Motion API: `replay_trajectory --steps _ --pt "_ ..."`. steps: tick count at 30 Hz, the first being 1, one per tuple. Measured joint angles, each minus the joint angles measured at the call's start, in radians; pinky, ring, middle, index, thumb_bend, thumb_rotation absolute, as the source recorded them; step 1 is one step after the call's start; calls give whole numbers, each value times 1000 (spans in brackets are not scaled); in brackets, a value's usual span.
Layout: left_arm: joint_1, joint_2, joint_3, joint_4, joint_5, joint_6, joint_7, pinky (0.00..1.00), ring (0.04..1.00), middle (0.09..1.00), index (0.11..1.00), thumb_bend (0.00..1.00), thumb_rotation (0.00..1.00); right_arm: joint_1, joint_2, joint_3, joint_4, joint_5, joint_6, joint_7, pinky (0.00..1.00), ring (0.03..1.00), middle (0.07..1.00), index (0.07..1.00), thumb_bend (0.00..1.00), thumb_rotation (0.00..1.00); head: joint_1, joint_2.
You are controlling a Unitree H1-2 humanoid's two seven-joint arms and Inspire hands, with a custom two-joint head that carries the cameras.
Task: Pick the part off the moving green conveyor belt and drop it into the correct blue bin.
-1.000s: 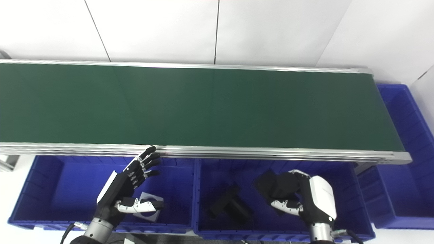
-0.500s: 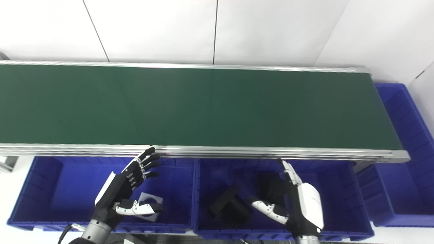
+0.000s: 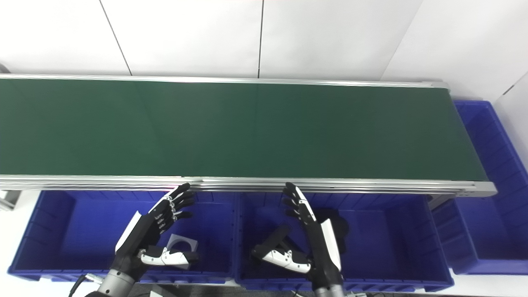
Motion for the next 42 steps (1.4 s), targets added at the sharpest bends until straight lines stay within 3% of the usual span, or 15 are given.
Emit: replay_trajectory --steps 10,18,42 --pt "-9 -20 11 53 -2 -40 3 785 874 903 916 868 152 -13 34 -17 49 10 2 25 822 854 896 930 895 280 0 -21" --pt "-21 -41 21 97 22 -117 29 764 870 908 908 863 144 -30 38 -49 107 10 0 26 832 852 888 929 893 291 2 -29" --pt "-23 -55 4 107 42 -137 34 770 885 915 902 857 120 -34 13 -53 132 9 -11 48 852 869 899 934 900 284 -8 -34"
